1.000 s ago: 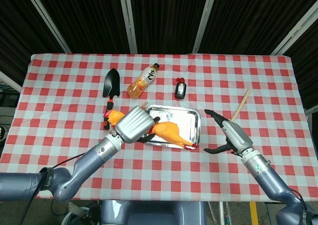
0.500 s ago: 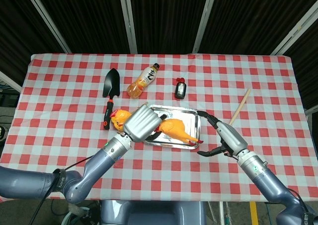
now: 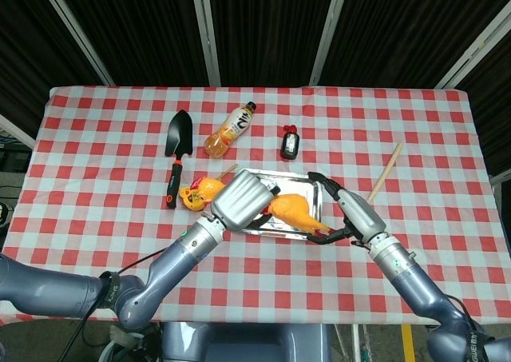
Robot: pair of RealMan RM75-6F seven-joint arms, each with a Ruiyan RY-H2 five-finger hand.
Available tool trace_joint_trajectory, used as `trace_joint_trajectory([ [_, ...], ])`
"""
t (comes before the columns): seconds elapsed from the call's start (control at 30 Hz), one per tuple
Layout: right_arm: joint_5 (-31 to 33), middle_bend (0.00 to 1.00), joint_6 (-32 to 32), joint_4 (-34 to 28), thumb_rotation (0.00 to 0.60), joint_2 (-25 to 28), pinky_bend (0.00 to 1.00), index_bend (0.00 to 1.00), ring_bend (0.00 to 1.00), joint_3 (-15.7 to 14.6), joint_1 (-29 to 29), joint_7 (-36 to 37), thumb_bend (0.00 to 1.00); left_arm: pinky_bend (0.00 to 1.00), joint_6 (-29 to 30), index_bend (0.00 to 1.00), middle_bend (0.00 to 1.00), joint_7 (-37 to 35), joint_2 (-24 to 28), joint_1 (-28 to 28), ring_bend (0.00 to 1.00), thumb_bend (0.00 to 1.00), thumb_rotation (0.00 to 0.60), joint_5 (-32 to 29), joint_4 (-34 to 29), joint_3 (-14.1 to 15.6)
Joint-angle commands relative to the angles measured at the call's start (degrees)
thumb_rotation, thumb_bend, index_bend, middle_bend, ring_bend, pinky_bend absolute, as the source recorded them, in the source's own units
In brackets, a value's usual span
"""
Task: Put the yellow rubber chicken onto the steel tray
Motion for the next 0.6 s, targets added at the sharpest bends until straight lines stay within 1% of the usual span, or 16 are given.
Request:
trace_joint_trajectory([
  [0.03,1.7,0.11,-0.3,0.7,0.600,-0.9,0.11,0.02,0.08,0.1,0.8,-1.6,0.08,0.85,-0.1,0.58,0.72,0.2,-0.2,-0.7,0.65,0.57,0.600,-0.9,-0.2,-0.4],
  [0.3,5.7,0.11,-1.0,0.9,0.600,-1.9,0.11,0.07,0.10,-0.2,2.4,-5.7,0.09,0.85,-0.6,0.58,0.72,0.7,-0.3,-2.5,0.65,0.57,0.600,-2.6,-0.2,-0.3],
  [0.47,8.0,0.15,-0.9,1.2,0.600,-3.0,0.11,0.15,0.15,-0.4,3.3,-7.7,0.12,0.85,-0.2,0.58,0.72,1.1,-0.2,-3.0,0.65,0.57,0.600,-3.1,0.0,0.4],
  [0.6,9.5,0.18,-0.6,1.4,0.600,-3.8,0.13,0.19,0.18,-0.3,3.7,-8.6,0.13,0.85,0.1,0.58,0.72,0.4,-0.2,-3.1,0.65,0.57,0.600,-2.8,0.0,0.6],
])
